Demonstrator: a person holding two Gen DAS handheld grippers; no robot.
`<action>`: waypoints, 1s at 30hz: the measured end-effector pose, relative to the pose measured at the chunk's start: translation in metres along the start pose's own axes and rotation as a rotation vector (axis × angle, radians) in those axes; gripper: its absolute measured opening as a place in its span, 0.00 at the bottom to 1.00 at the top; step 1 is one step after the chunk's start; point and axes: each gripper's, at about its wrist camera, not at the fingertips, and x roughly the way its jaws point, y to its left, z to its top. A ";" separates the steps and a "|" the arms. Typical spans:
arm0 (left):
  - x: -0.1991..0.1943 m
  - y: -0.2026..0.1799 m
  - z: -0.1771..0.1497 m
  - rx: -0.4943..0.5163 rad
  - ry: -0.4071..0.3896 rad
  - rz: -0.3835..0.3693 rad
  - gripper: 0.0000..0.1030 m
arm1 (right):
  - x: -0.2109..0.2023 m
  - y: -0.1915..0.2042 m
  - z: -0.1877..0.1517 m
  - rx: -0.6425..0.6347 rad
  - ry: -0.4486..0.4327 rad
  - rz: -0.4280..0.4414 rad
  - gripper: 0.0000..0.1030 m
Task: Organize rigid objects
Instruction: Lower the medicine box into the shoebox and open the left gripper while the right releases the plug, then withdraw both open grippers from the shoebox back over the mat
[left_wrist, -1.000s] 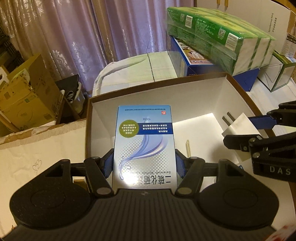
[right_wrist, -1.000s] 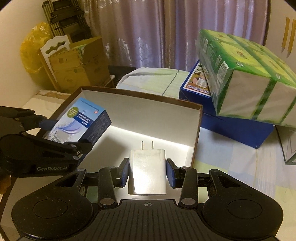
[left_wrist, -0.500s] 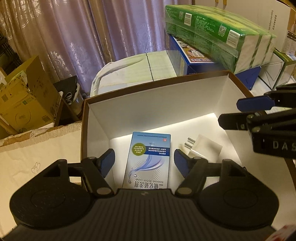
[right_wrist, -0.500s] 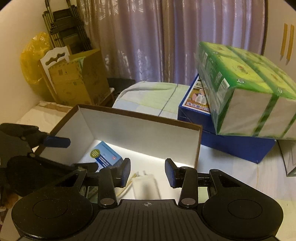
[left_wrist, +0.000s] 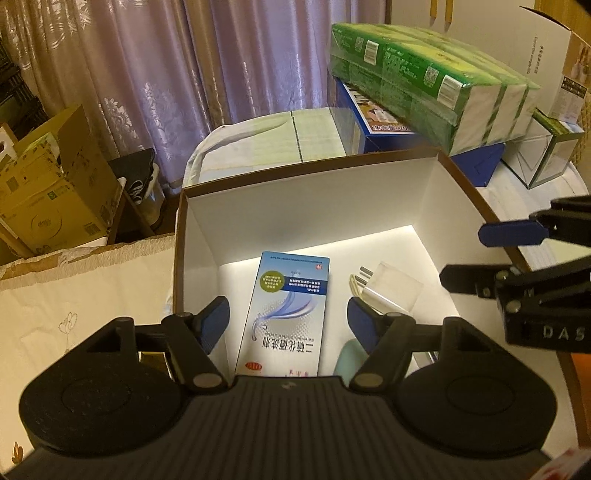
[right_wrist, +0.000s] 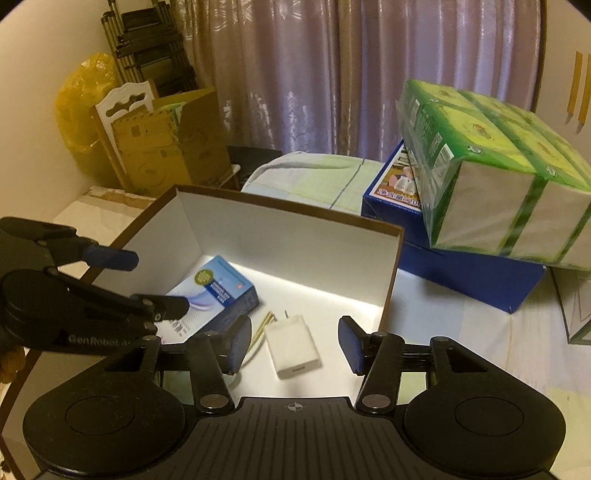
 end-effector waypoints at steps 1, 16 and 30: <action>-0.003 0.000 -0.001 -0.005 -0.002 0.000 0.65 | -0.002 0.001 -0.001 0.000 0.000 0.001 0.49; -0.067 -0.009 -0.023 -0.061 -0.039 0.001 0.65 | -0.053 0.014 -0.027 0.039 -0.038 0.034 0.63; -0.129 -0.035 -0.068 -0.099 -0.063 0.020 0.65 | -0.115 0.020 -0.063 0.103 -0.083 0.049 0.72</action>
